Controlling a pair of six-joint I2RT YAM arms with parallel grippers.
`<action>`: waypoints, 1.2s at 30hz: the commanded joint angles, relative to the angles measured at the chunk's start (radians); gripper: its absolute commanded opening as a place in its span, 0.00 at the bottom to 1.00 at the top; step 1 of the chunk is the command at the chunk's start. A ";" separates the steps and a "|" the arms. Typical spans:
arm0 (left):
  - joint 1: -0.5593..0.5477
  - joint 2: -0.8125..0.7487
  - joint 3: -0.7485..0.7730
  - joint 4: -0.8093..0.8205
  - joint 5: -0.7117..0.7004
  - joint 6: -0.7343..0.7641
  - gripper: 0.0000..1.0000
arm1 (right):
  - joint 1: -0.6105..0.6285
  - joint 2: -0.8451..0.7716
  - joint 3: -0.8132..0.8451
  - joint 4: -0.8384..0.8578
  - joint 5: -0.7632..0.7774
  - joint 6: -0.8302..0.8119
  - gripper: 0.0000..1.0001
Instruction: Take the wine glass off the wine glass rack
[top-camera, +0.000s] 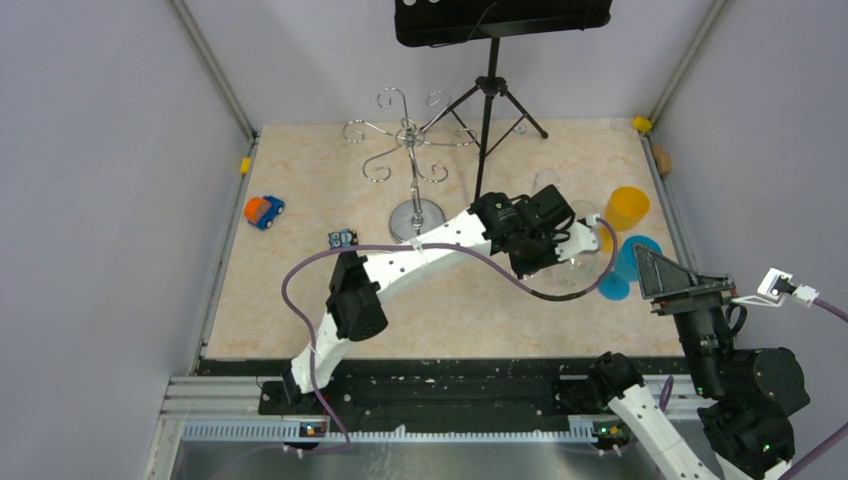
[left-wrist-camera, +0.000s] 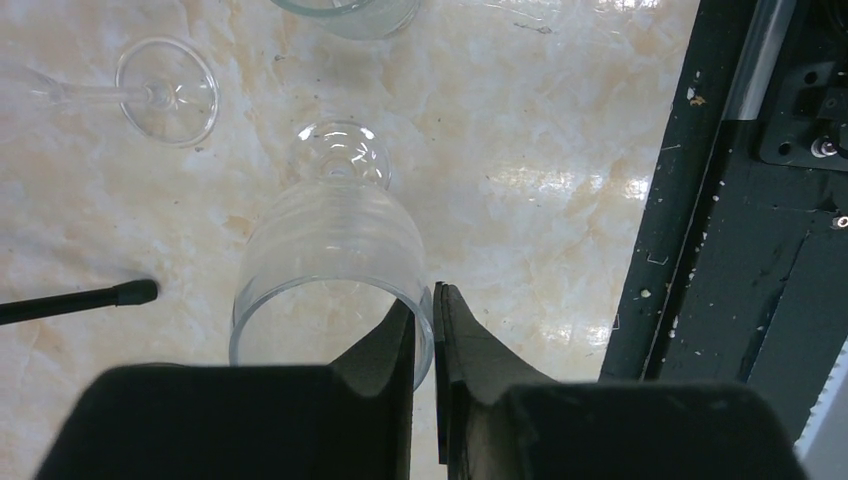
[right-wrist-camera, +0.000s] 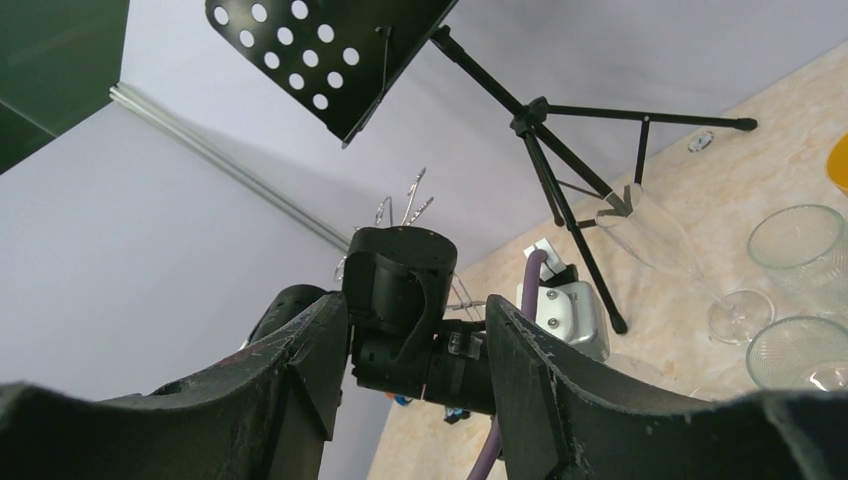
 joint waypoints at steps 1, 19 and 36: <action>-0.002 -0.012 0.017 0.015 -0.016 0.000 0.18 | 0.010 -0.004 -0.001 0.022 -0.007 0.001 0.54; 0.007 -0.034 0.022 0.171 -0.090 -0.021 0.42 | 0.010 -0.001 -0.016 0.025 -0.028 0.007 0.54; 0.027 -0.163 0.009 0.250 -0.022 -0.113 0.49 | 0.010 -0.002 0.058 0.009 0.020 -0.044 0.55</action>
